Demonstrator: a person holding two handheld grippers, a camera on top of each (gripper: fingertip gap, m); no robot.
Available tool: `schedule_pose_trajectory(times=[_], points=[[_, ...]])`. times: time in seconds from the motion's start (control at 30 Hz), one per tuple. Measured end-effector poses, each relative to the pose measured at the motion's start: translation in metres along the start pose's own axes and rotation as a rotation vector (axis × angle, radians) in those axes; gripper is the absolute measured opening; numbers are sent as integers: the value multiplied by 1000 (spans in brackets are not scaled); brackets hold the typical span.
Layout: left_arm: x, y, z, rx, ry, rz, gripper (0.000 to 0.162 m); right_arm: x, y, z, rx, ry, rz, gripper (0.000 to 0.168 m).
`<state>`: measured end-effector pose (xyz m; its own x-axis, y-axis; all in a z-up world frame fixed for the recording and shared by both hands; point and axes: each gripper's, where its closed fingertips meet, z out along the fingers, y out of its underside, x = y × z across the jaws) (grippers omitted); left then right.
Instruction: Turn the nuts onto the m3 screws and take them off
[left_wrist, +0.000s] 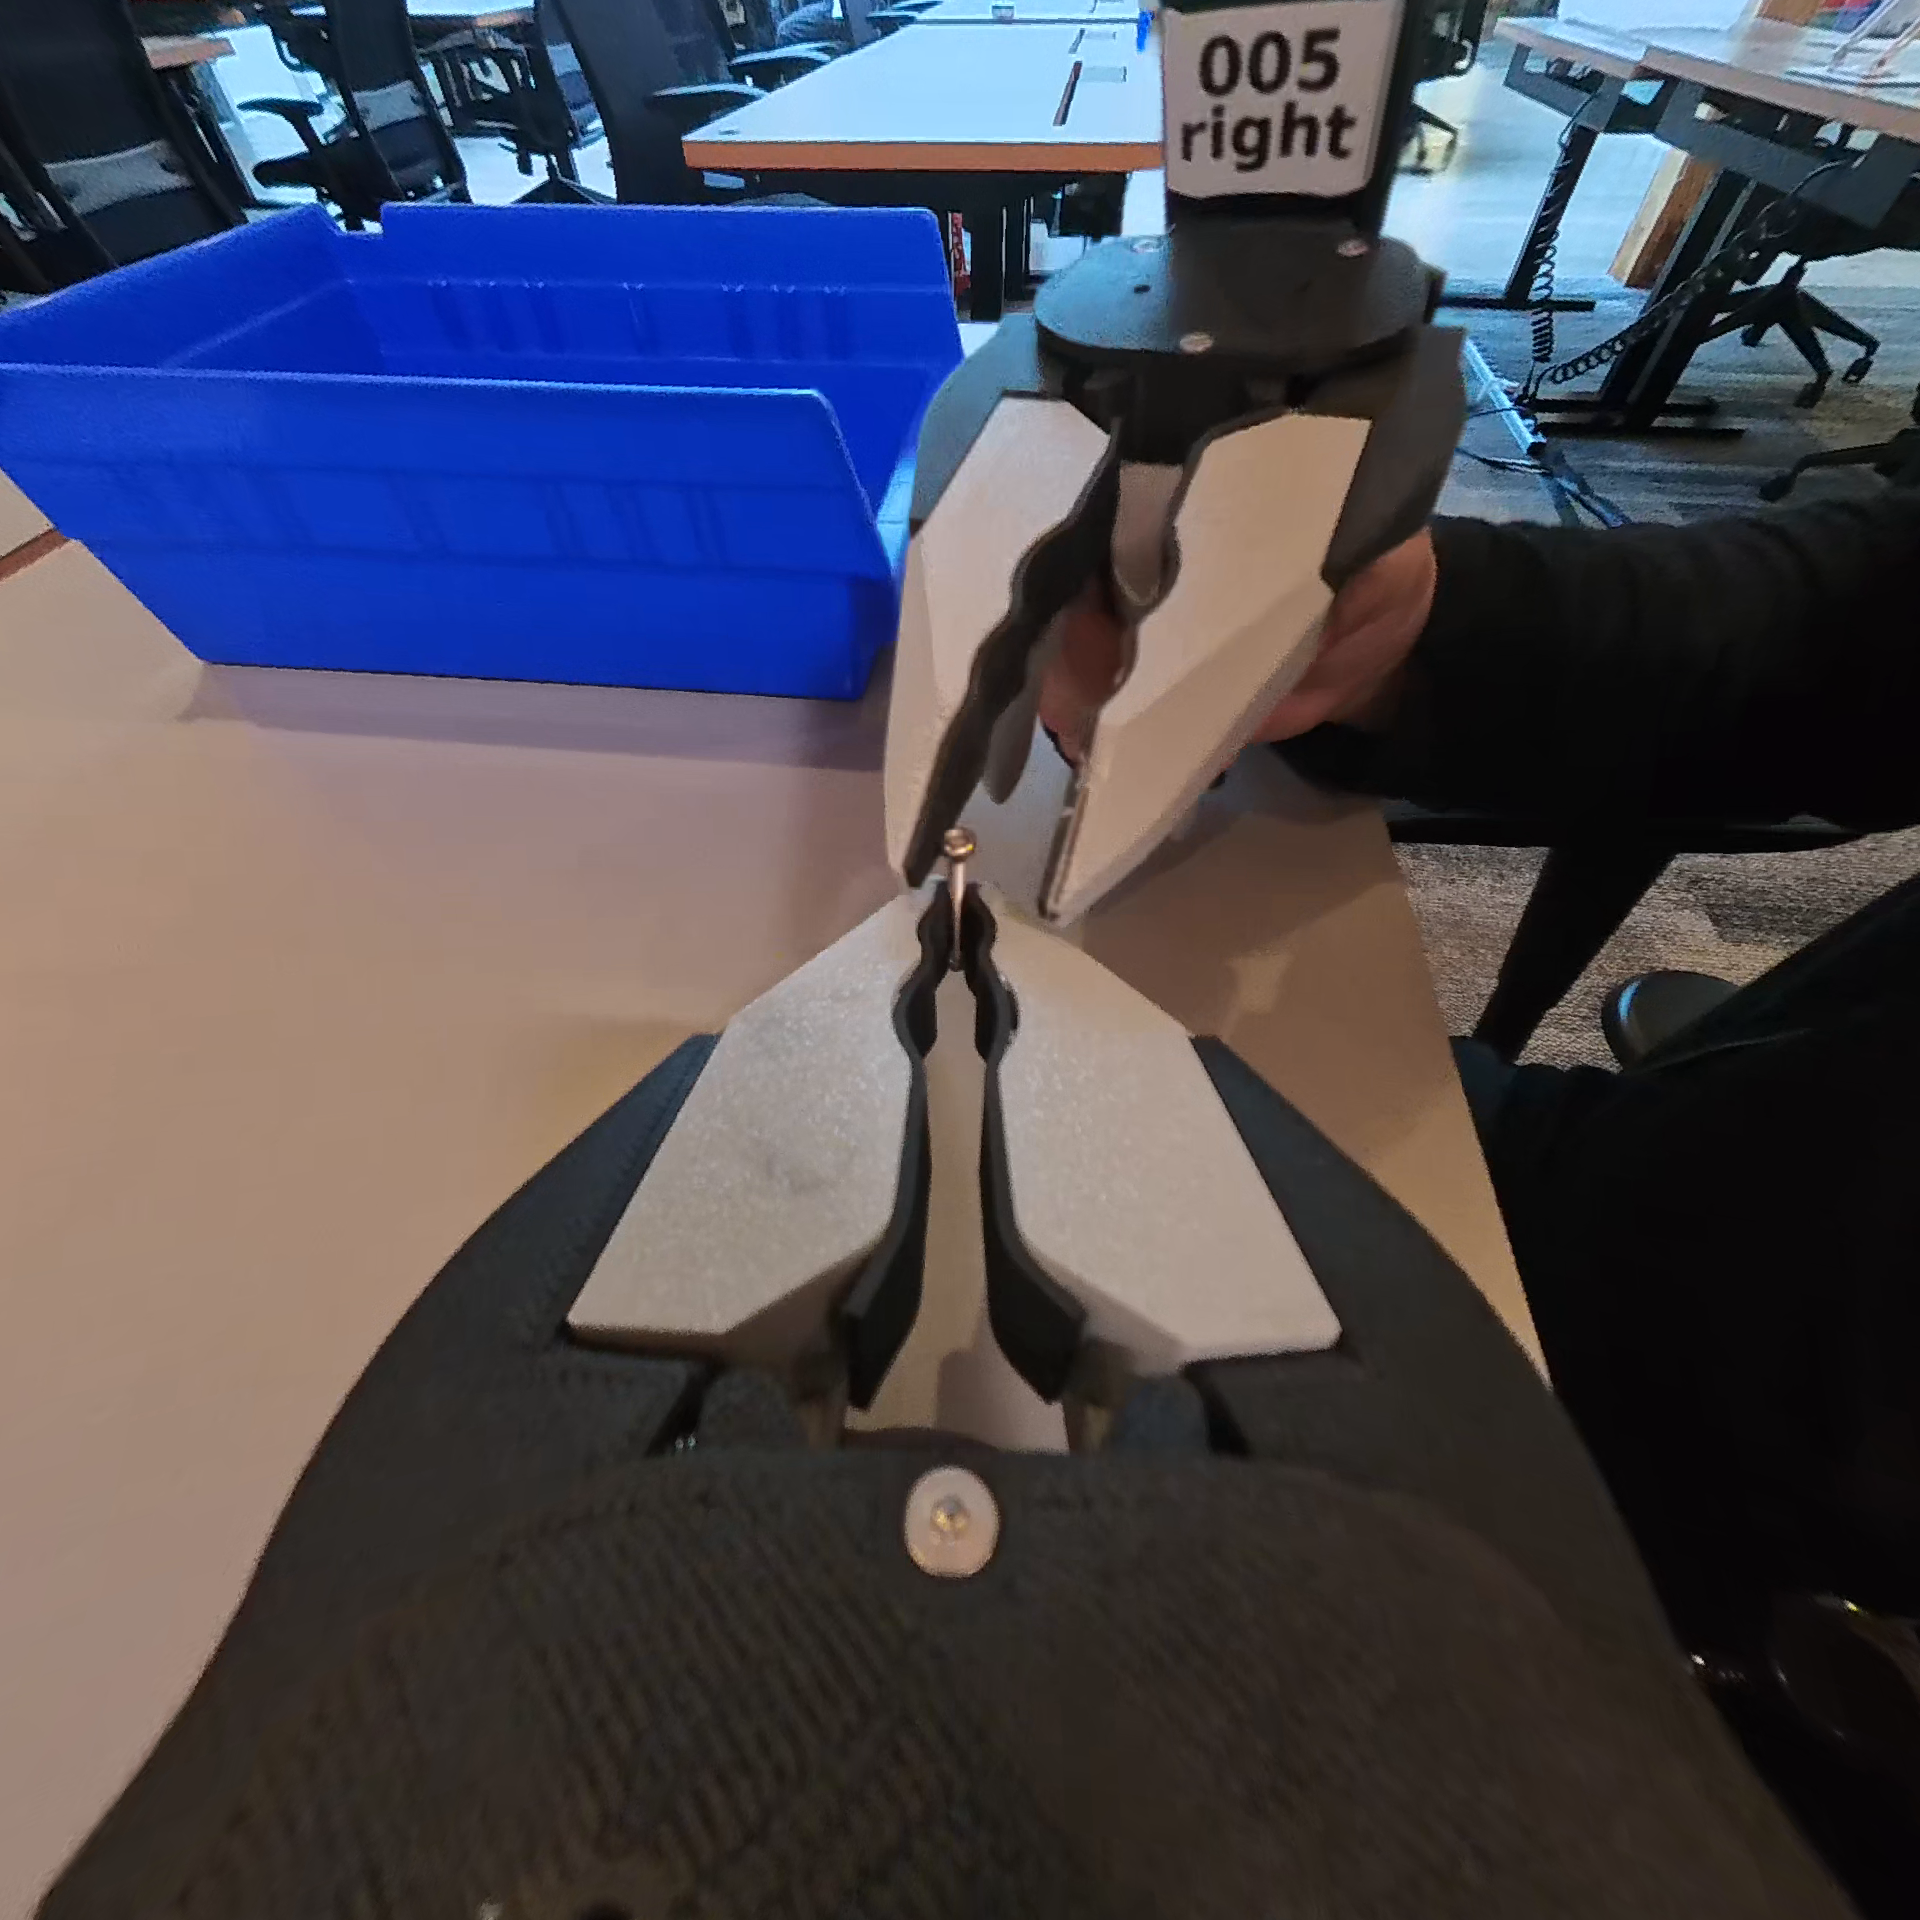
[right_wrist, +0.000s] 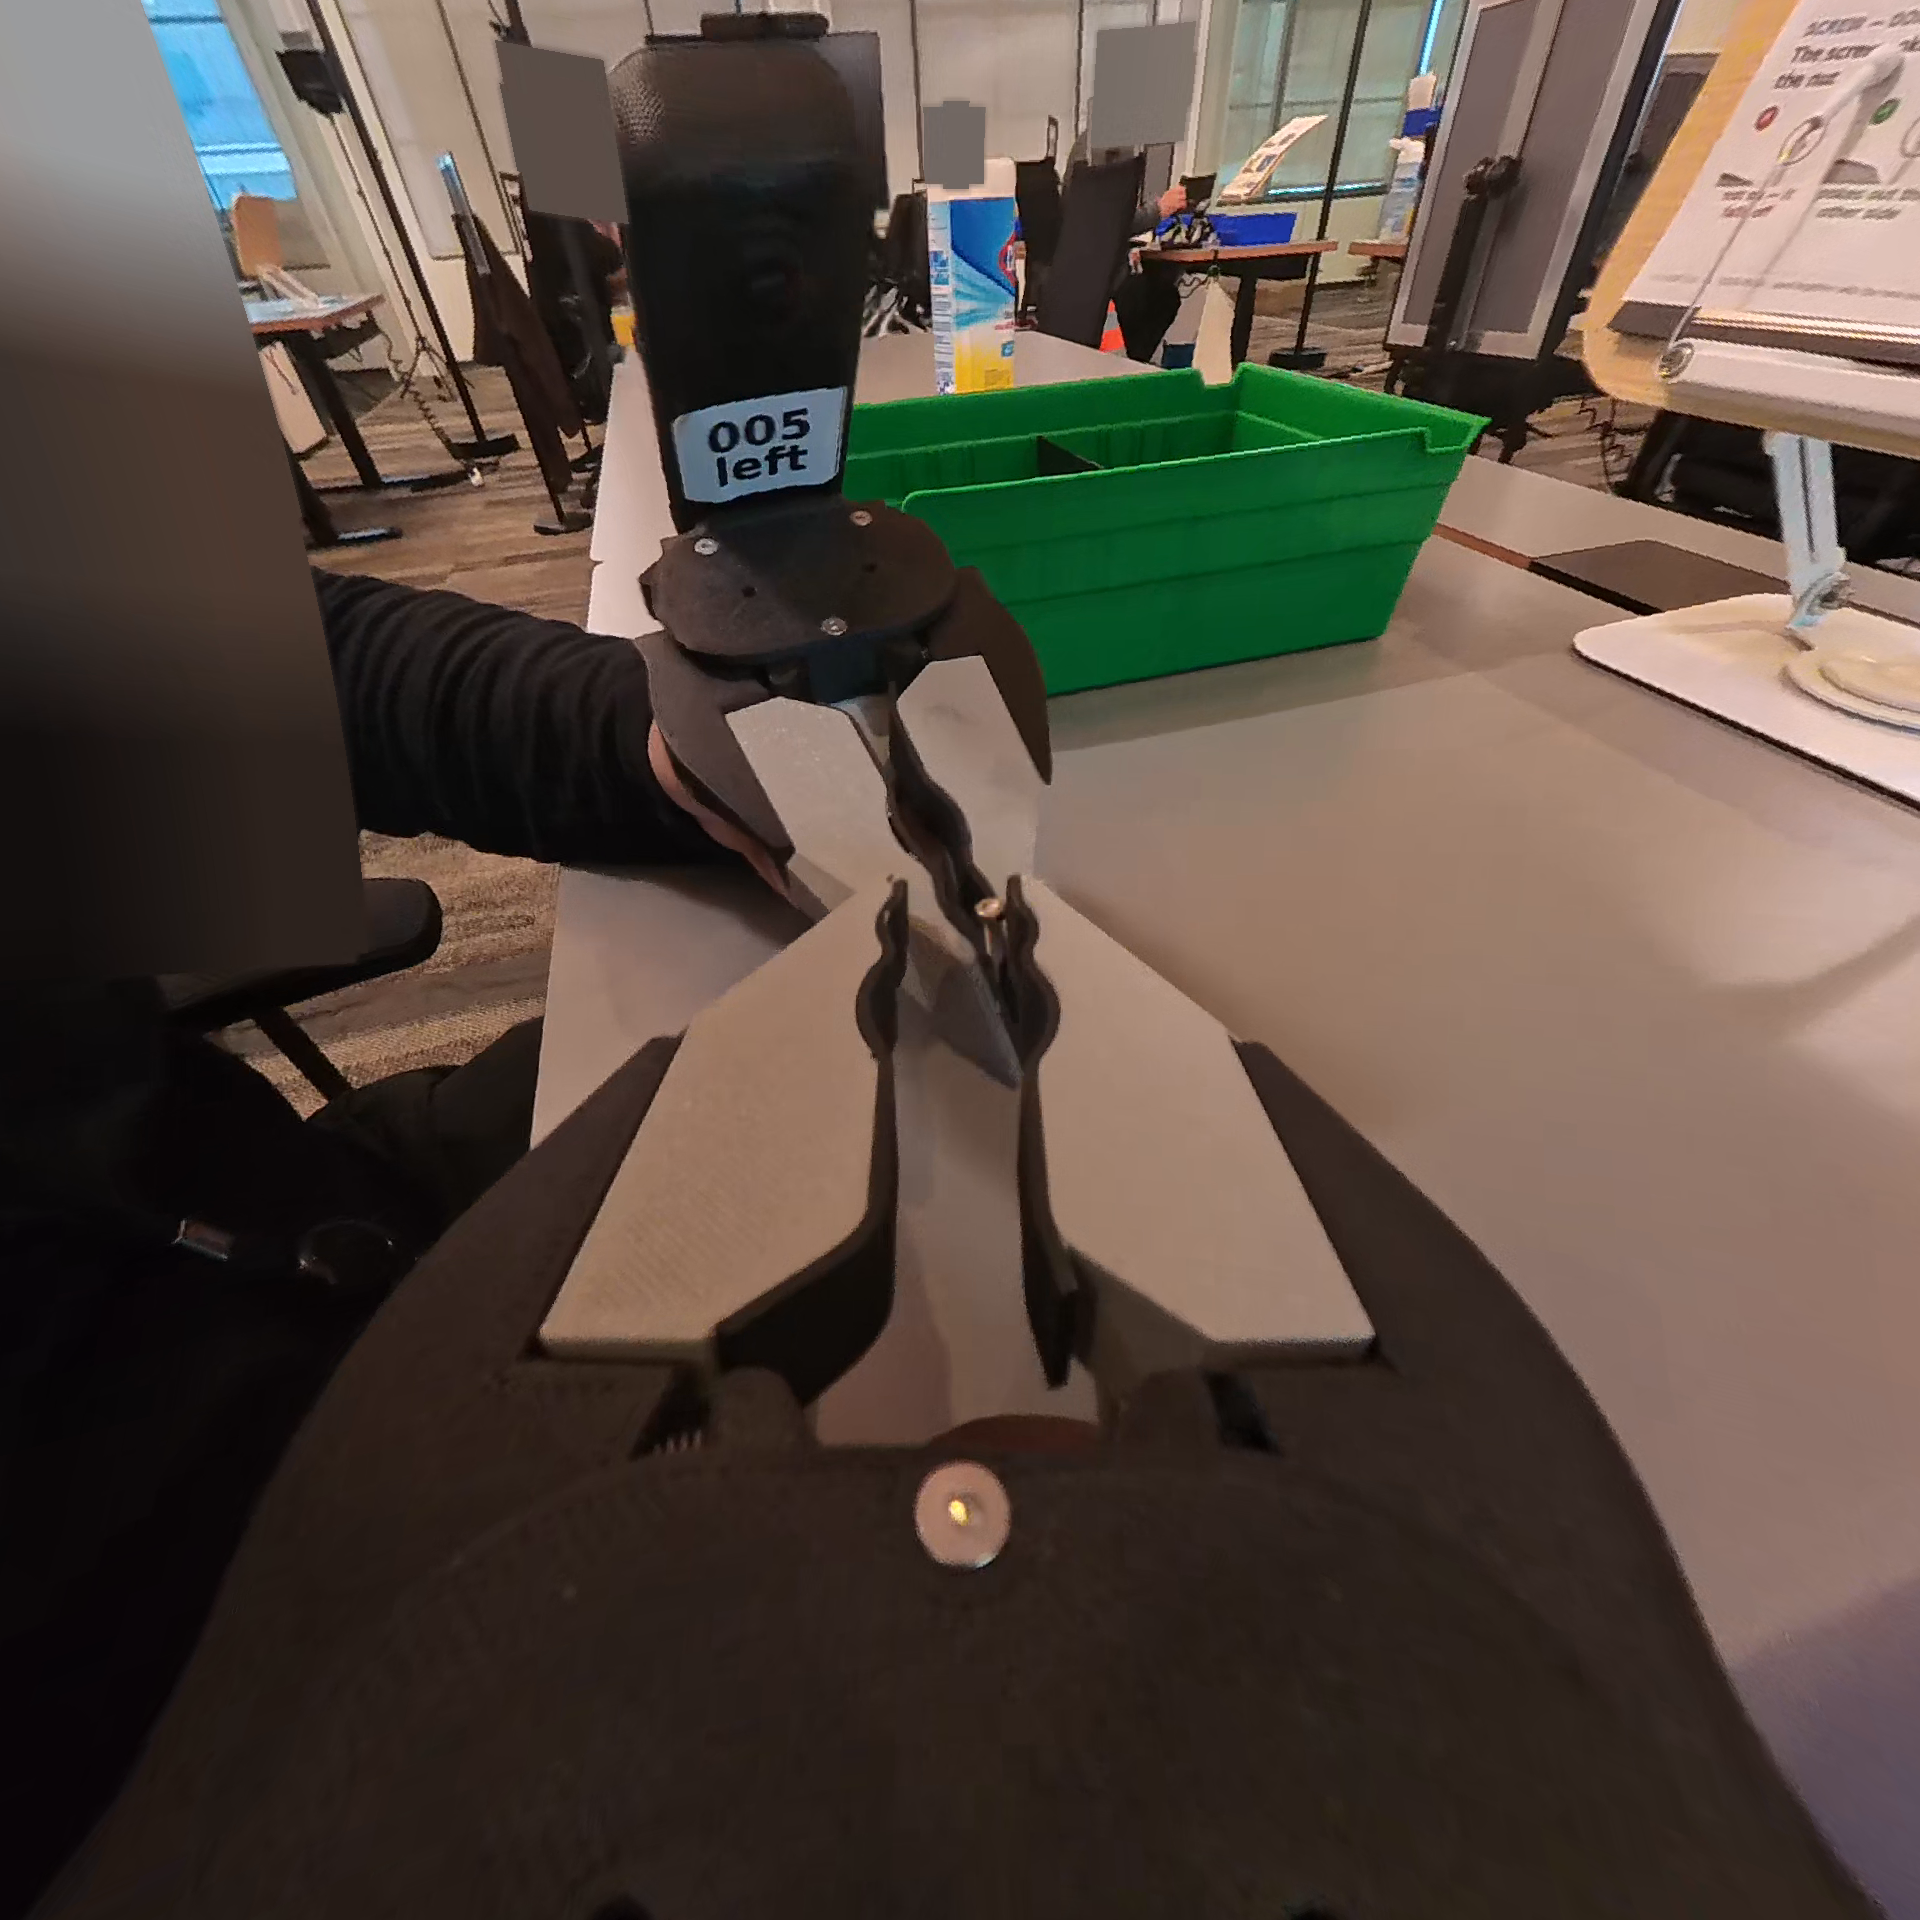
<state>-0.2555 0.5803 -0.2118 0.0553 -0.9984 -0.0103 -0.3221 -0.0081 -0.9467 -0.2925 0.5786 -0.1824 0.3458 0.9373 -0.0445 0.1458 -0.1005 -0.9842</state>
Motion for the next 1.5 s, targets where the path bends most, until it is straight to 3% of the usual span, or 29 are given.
schedule_pose_trajectory(times=[0.2, 0.33, 0.5, 0.6, 0.73, 0.83, 0.97, 1.07, 1.17, 1.27, 1.4, 1.47, 1.5], points=[[-3, 0, 0, 0, -6, -14, 0, 2, 0, -12, 23, 5, 25, 3], [0, 1, 1, -8, 3, -2, 0, 10, 0, -6, 13, 40, 35, 16], [-5, 1, -1, -7, -19, -14, 0, 4, 3, 0, -2, 16, 11, 15], [-8, 1, -2, 0, -26, -25, 0, 2, 0, -11, 26, 2, 15, 0], [-4, 1, 0, -6, -8, -20, 0, 11, -2, -11, 42, 34, 52, 19], [-2, 1, 1, -10, -6, -7, 0, 6, 0, 0, 23, 10, 35, 21], [-8, 1, -2, -2, -30, -25, 0, 6, 2, -2, 10, 24, 2, 15], [-10, 2, -2, -3, -21, -47, 0, 4, -3, -13, 69, -7, 39, 0], [-7, 1, -2, 1, -8, -37, 0, 16, -3, -12, 73, 41, 76, 22], [-4, 1, 0, -6, -8, -23, 0, 10, -2, -2, 49, 3, 74, 25], [-9, 0, -2, 2, -25, -36, 0, 6, 1, -2, 27, 8, 27, 17], [-12, 0, -2, 6, -36, -44, 0, 2, -2, -10, 65, -37, 62, 0], [-12, 0, -3, 7, -29, -53, 0, 4, -5, -12, 91, -32, 83, 3]])
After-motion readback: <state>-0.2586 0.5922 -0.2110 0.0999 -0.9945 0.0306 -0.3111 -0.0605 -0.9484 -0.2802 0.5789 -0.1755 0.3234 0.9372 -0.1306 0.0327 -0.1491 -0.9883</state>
